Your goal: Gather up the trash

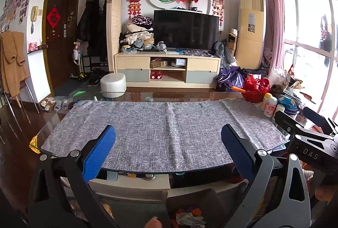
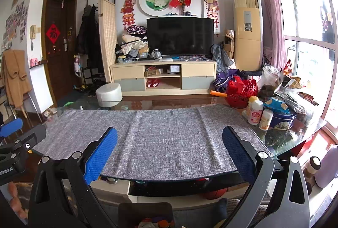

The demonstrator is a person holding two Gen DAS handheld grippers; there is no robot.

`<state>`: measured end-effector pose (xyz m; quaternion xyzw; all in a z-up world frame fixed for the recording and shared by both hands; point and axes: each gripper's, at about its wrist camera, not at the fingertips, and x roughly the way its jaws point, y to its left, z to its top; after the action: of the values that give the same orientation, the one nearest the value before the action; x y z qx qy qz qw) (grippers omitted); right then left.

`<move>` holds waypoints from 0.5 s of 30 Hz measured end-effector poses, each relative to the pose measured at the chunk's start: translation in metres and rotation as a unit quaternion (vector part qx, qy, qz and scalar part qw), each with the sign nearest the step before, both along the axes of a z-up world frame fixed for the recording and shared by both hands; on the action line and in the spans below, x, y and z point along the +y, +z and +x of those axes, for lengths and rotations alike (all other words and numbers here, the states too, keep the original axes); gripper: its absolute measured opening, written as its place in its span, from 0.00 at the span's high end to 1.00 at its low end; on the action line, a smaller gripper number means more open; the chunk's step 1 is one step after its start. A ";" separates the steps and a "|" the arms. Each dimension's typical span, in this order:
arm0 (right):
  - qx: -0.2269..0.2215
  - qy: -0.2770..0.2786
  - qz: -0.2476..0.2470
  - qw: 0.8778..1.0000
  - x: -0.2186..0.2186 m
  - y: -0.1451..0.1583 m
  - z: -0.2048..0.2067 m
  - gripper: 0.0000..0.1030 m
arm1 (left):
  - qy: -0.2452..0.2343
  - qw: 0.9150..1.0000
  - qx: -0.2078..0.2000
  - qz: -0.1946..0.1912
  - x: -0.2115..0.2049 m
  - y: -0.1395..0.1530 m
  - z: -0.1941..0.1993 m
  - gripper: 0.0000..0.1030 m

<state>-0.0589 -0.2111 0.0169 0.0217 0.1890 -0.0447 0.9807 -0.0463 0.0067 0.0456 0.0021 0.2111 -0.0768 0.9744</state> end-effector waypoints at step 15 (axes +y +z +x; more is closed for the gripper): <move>0.009 -0.001 0.003 1.000 0.008 -0.004 0.000 0.03 | 0.000 1.000 0.002 -0.010 0.004 -0.002 0.002 0.08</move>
<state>-0.0592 -0.2029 0.0132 0.0244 0.1982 -0.0450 0.9788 -0.0443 0.0103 0.0432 -0.0077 0.2120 -0.0790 0.9740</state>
